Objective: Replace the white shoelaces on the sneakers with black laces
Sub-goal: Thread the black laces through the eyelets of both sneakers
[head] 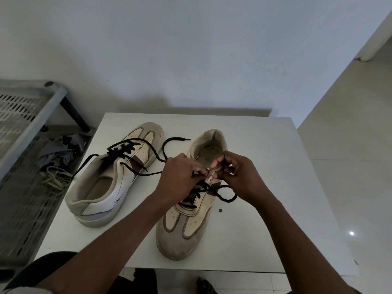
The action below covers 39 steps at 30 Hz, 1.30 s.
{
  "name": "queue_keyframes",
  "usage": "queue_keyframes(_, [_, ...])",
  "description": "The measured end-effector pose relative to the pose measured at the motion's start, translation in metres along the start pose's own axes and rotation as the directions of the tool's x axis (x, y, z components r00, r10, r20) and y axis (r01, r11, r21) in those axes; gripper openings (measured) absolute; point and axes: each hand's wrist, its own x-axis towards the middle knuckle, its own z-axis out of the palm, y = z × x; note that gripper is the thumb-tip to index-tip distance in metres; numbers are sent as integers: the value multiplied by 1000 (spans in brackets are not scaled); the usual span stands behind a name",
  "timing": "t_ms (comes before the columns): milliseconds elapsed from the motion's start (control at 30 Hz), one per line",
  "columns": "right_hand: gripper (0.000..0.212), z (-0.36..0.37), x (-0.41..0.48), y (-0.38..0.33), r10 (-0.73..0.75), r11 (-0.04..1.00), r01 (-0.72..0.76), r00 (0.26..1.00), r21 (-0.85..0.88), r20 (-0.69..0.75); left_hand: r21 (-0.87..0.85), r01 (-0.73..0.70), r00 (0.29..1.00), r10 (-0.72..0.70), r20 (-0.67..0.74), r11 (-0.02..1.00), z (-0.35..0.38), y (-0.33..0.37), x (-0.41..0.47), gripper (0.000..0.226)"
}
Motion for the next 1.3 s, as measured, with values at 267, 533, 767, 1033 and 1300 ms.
queue_keyframes(267, [28,3,2,-1,30,999,-29,999,31,-31,-294,237,971,-231,56,926,-4,5,-2,22])
queue_keyframes(533, [28,2,3,-1,56,998,-56,998,0,-26,-392,357,933,-308,184,848,-11,11,-3,32])
queue_keyframes(767, [33,-14,1,-9,56,991,-60,998,-123,-32,-356,359,933,-322,160,863,-10,15,-3,23])
queue_keyframes(1033, [5,-1,-5,-5,-32,954,59,995,-293,98,-331,313,950,-298,95,890,-7,11,-5,21])
queue_keyframes(1300, [7,1,-5,-5,-27,943,46,998,-330,62,-275,264,964,-260,51,925,-8,10,-6,21])
